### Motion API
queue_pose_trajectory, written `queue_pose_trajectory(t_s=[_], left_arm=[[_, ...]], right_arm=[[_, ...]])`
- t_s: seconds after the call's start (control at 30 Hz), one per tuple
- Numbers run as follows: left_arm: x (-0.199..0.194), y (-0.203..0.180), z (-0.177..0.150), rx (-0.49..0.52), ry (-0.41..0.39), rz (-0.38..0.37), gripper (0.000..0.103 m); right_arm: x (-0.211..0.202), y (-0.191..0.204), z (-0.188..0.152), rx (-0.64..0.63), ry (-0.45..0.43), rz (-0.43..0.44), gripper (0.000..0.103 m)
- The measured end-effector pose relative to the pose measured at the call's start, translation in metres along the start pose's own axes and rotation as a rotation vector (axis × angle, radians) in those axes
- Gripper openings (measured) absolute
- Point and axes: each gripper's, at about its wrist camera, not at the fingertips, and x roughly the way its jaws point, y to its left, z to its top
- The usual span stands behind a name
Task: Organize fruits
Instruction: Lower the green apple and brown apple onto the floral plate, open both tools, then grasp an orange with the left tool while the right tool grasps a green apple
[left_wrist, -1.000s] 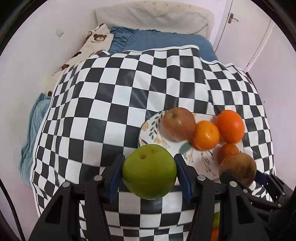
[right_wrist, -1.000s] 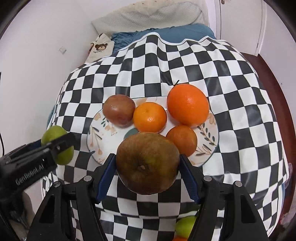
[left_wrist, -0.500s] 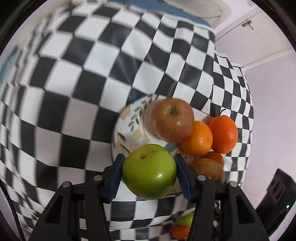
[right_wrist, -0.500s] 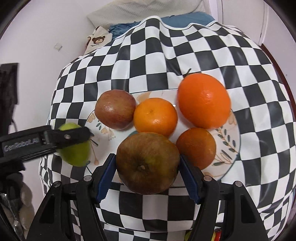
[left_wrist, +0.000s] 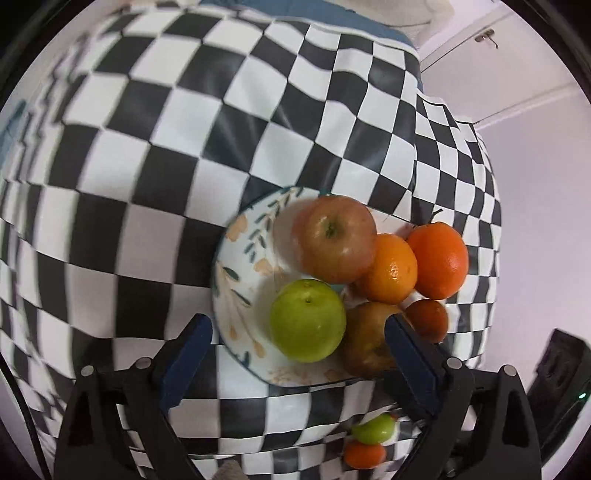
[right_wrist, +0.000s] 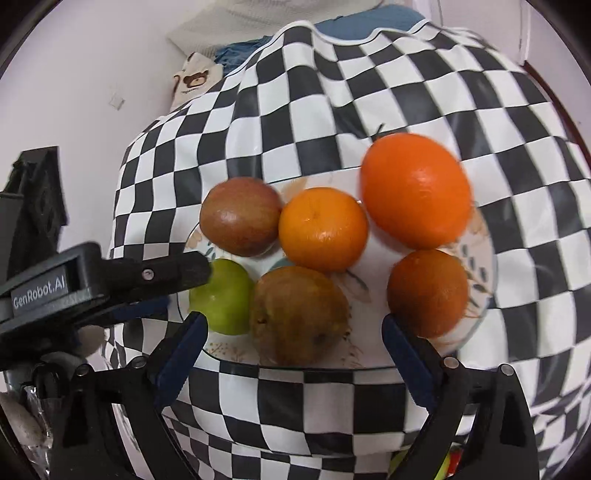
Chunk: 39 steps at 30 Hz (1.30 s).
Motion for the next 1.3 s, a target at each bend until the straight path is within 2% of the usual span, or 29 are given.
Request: queue_pose_trajectory(t_s=[0.27,0.47,0.7,0.9,1.3], left_arm=[[-0.031,-0.003,-0.033,0.055,-0.143,0.225,0.096],[-0.053,-0.017,-0.068,0.113,-0.221,0.298,0.096],[-0.082,-0.043,-0.104,0.151,-0.309,0.318,0.096],[-0.109,-0.049,-0.132,0.152,-0.345,0.313,0.096],[-0.158,-0.062,-0.183,0.166,-0.450,0.301,0.096]], right_arm=[[-0.032,-0.008,-0.009,-0.065,-0.032,-0.191,0.097],[-0.058,-0.010,-0.021,-0.106,-0.091,-0.253,0.098],[-0.103,0.002,-0.048,-0.146,-0.161,-0.259,0.098],[-0.148,0.014,-0.075,-0.169,-0.228,-0.242,0.098],[-0.211,0.025,-0.118,-0.187,-0.311,-0.220,0.098]])
